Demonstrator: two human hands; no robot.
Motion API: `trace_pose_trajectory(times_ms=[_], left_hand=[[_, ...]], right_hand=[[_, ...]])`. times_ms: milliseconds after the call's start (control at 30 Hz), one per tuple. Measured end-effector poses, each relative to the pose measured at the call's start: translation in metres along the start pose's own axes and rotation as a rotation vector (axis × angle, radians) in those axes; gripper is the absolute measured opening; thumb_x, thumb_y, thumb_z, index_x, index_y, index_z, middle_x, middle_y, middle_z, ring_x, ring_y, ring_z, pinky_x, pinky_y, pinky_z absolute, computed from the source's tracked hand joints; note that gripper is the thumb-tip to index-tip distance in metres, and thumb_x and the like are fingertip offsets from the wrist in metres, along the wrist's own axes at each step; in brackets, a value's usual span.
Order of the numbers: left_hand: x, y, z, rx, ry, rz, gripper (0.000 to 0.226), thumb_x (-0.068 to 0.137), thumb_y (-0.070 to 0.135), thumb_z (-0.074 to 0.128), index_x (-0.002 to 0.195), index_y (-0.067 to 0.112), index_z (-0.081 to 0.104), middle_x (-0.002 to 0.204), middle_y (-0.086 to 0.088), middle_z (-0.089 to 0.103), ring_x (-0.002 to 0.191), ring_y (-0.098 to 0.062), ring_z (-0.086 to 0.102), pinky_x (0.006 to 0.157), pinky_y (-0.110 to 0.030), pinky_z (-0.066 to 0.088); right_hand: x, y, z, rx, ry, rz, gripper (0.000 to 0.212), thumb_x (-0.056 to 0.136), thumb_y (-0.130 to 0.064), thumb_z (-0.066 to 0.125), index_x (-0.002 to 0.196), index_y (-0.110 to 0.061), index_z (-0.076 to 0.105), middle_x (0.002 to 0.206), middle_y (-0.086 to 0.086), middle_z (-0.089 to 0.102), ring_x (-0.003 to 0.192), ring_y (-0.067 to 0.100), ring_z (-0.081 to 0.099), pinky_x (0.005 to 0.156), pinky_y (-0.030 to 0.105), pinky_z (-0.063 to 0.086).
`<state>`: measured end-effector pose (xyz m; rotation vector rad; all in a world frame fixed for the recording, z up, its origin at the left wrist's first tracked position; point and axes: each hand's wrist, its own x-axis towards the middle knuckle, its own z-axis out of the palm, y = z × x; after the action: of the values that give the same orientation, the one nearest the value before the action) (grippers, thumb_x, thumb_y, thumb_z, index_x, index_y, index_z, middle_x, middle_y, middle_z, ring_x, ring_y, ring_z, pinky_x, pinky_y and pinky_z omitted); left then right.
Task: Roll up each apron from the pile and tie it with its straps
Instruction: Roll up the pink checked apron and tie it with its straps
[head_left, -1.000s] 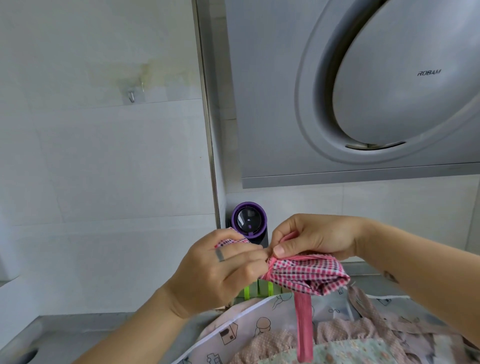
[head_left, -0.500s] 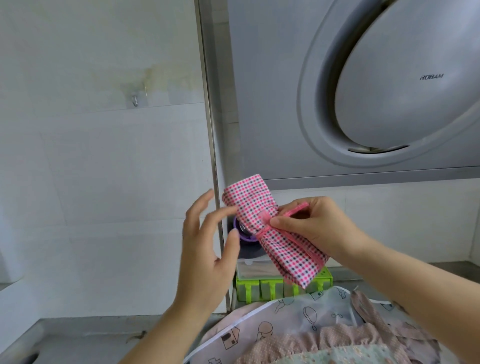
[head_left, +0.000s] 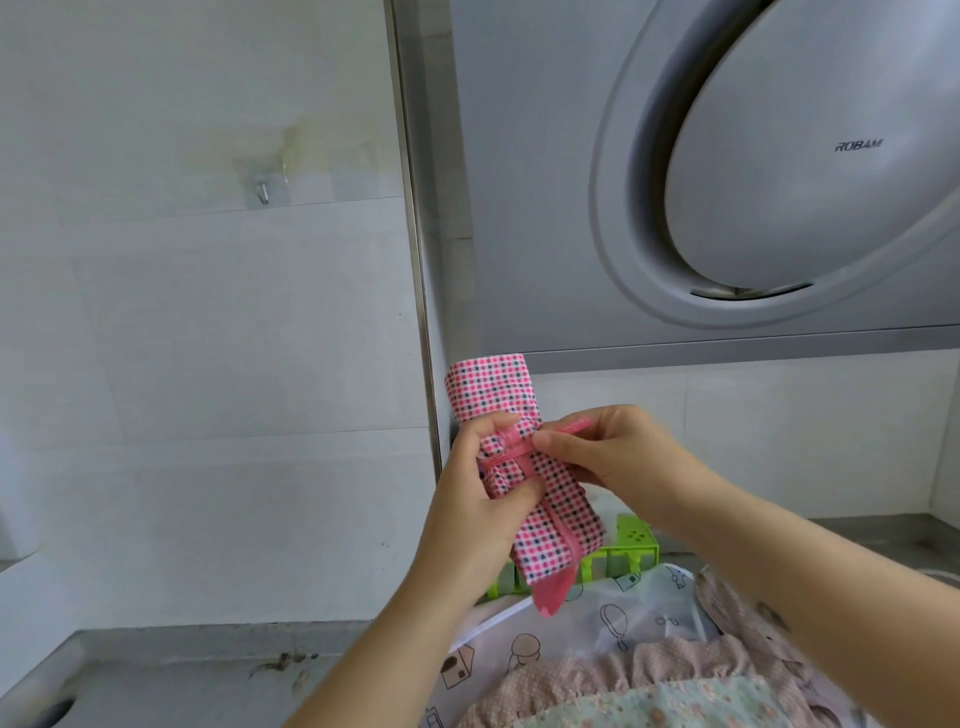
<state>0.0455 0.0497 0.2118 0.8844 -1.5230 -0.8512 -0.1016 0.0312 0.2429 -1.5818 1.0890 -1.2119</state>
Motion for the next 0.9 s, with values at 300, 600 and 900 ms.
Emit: trace_pose_trajectory(times_ms=[300, 600, 900], left_hand=[[-0.001, -0.006, -0.008, -0.199, -0.076, -0.081, 0.033, 0.086, 0.006, 0.064, 0.091, 0.038, 0.067, 0.113, -0.001, 0.066, 0.099, -0.023, 0.067, 0.088, -0.051, 0.054], [0.000, -0.004, -0.011, -0.255, -0.089, -0.151, 0.036, 0.081, 0.007, 0.069, 0.105, 0.033, 0.071, 0.115, -0.003, 0.067, 0.103, -0.024, 0.067, 0.091, -0.051, 0.052], [-0.001, -0.005, -0.011, -0.253, -0.080, -0.134, 0.039, 0.068, 0.022, 0.073, 0.104, 0.037, 0.071, 0.115, -0.002, 0.067, 0.104, -0.025, 0.066, 0.091, -0.051, 0.053]], right_hand=[[-0.001, -0.003, -0.016, 0.170, -0.065, -0.048, 0.013, 0.068, -0.019, 0.067, 0.070, -0.007, 0.069, 0.080, 0.011, 0.072, 0.075, 0.018, 0.068, 0.072, 0.022, 0.056], [-0.001, -0.006, -0.014, -0.018, 0.037, -0.092, 0.018, 0.066, -0.025, 0.074, 0.072, -0.011, 0.064, 0.074, 0.006, 0.068, 0.074, 0.020, 0.062, 0.079, 0.029, 0.054], [-0.013, 0.003, 0.002, -0.334, 0.241, -0.399, 0.007, 0.086, -0.014, 0.066, 0.085, -0.017, 0.073, 0.079, -0.008, 0.071, 0.071, 0.001, 0.066, 0.064, 0.012, 0.052]])
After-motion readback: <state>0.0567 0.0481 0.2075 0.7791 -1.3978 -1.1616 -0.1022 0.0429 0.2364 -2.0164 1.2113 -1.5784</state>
